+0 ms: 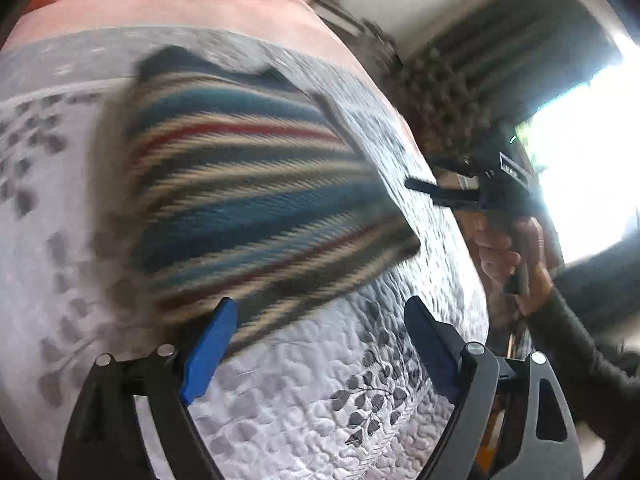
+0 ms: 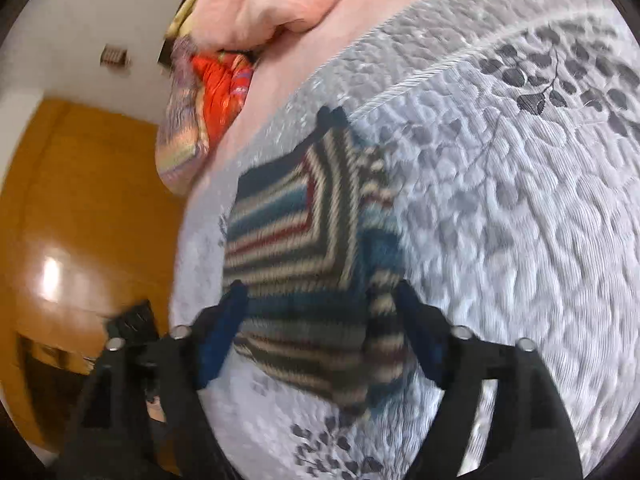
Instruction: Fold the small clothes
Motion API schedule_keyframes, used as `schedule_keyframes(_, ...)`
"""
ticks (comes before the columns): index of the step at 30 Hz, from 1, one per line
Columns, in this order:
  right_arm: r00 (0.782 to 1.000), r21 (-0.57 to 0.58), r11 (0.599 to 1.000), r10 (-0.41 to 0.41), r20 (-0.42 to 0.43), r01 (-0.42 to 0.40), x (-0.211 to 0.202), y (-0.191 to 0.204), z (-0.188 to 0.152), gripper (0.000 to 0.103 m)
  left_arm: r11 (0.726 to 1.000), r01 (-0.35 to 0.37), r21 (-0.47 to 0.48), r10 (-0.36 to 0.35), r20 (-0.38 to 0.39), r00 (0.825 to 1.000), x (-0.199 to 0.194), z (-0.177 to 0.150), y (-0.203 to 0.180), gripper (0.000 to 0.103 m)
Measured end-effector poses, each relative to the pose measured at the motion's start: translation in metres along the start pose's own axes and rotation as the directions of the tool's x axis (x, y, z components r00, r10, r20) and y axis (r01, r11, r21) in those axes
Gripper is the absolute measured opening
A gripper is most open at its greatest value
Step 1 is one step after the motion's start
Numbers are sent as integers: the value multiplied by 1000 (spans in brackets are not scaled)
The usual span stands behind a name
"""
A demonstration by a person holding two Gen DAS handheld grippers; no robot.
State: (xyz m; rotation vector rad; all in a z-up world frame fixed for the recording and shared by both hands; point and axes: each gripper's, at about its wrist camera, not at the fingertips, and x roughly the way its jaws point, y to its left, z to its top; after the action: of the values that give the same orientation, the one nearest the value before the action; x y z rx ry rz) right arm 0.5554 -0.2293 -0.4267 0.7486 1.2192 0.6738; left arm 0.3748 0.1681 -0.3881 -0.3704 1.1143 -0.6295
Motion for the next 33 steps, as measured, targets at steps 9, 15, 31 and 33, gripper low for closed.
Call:
schedule_keyframes(9,987,44,999,2,-158,5,98,-13,48,82,940,153,-305,-138,71,988,9,2,108,88)
schedule_keyframes(15,979,24,998,62,-194,-59,120,-9,53,76,902,302,-308,-289,90,953,41,13,118,88)
schedule_keyframes(31,986,-21,994,105,-128,-108,135,28,44,43,936,188,-298,-199,-5,980,69,34,82,60)
schedule_keyframes(33,987,-19,992,122,-109,-125,130,36,38,42,940,180,-289,-189,-6,982,61,33,78,57)
